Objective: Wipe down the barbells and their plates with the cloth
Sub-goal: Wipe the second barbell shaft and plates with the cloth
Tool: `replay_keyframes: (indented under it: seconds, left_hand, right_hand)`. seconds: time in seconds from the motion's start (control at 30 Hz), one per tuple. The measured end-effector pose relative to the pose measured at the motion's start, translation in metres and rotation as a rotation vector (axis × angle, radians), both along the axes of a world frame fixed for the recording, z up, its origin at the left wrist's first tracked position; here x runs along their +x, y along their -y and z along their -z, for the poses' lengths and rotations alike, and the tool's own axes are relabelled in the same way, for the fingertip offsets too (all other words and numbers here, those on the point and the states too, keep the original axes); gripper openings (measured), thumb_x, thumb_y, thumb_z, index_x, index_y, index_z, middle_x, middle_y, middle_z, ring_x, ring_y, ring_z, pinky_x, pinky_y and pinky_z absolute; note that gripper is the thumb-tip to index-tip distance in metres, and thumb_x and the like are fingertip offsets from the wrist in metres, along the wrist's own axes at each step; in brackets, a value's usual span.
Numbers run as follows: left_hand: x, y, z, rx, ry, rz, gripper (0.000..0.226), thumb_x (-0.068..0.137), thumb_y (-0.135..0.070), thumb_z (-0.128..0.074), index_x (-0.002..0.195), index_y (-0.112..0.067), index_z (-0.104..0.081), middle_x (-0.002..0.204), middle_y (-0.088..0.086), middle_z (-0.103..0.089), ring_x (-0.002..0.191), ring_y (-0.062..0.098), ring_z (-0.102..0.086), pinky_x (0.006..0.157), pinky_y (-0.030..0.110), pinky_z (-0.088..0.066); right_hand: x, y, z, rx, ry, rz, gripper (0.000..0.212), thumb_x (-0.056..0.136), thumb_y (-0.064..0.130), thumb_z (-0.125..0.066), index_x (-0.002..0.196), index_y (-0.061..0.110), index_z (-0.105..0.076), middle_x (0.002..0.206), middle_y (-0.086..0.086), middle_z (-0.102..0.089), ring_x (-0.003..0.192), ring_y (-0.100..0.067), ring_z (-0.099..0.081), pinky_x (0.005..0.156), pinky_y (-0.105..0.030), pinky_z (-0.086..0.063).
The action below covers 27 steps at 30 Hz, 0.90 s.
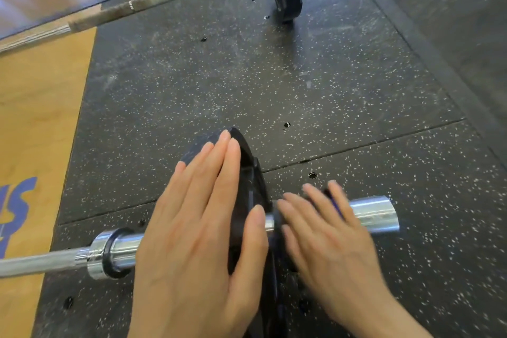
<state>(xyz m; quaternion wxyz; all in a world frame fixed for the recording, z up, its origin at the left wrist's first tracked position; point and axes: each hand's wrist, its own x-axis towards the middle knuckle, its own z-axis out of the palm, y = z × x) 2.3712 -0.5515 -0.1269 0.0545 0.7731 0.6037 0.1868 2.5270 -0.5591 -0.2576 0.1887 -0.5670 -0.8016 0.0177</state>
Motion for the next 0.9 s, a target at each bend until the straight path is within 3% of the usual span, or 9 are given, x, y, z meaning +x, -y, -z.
replay_keyframes:
  seconds: [0.13,0.3,0.47,0.63,0.8,0.9]
  left_hand:
    - [0.001,-0.004,0.0,-0.004,0.02,-0.003,0.062,0.095,-0.037,-0.042,0.147,-0.004,-0.047,0.155,0.003,-0.044,0.145,0.014,-0.036,0.122,0.028,-0.018]
    - [0.0,-0.005,-0.001,-0.023,0.012,-0.009,0.062,0.096,-0.039,-0.042,0.149,-0.006,-0.046,0.156,0.0,-0.043,0.147,0.012,-0.034,0.122,0.026,-0.017]
    - [0.002,-0.008,-0.001,-0.036,0.027,-0.007,0.062,0.096,-0.04,-0.04,0.149,-0.008,-0.046,0.157,-0.001,-0.042,0.147,0.012,-0.034,0.123,0.025,-0.016]
    - [0.0,-0.01,-0.003,-0.04,0.038,-0.013,0.061,0.096,-0.04,-0.042,0.148,-0.008,-0.047,0.156,-0.001,-0.042,0.147,0.011,-0.034,0.122,0.025,-0.017]
    - [0.003,-0.015,-0.004,-0.035,0.068,-0.024,0.061,0.096,-0.042,-0.041,0.147,-0.01,-0.05,0.154,-0.005,-0.045,0.145,0.009,-0.036,0.121,0.027,-0.019]
    - [0.003,-0.022,-0.004,-0.067,0.042,-0.038,0.062,0.096,-0.044,-0.04,0.148,-0.012,-0.049,0.154,-0.005,-0.045,0.144,0.008,-0.035,0.121,0.024,-0.017]
  right_hand:
    - [-0.002,0.0,-0.005,-0.006,-0.057,0.126,0.037,0.099,0.025,-0.042,0.118,0.014,-0.071,0.119,-0.001,-0.07,0.122,-0.032,-0.06,0.119,-0.052,-0.026]
    - [-0.015,0.004,0.004,0.023,-0.057,-0.022,0.04,0.102,0.028,-0.042,0.127,0.012,-0.07,0.13,-0.003,-0.068,0.127,-0.03,-0.06,0.117,-0.05,-0.029]
    - [-0.007,0.005,-0.001,0.006,-0.078,0.171,0.04,0.103,0.026,-0.041,0.124,0.011,-0.07,0.127,-0.003,-0.068,0.126,-0.035,-0.059,0.121,-0.052,-0.022]
    - [-0.021,-0.001,0.0,-0.014,-0.052,0.01,0.036,0.102,0.028,-0.043,0.122,0.012,-0.068,0.121,-0.004,-0.068,0.121,-0.032,-0.061,0.118,-0.048,-0.028]
    - [0.03,-0.003,-0.009,-0.042,0.006,0.269,0.04,0.102,0.026,-0.037,0.119,0.006,-0.068,0.121,-0.011,-0.068,0.133,-0.037,-0.051,0.126,-0.051,-0.009]
    - [-0.012,-0.007,-0.002,-0.036,-0.032,0.245,0.037,0.102,0.022,-0.039,0.114,0.003,-0.068,0.115,-0.012,-0.069,0.126,-0.035,-0.058,0.124,-0.05,-0.015]
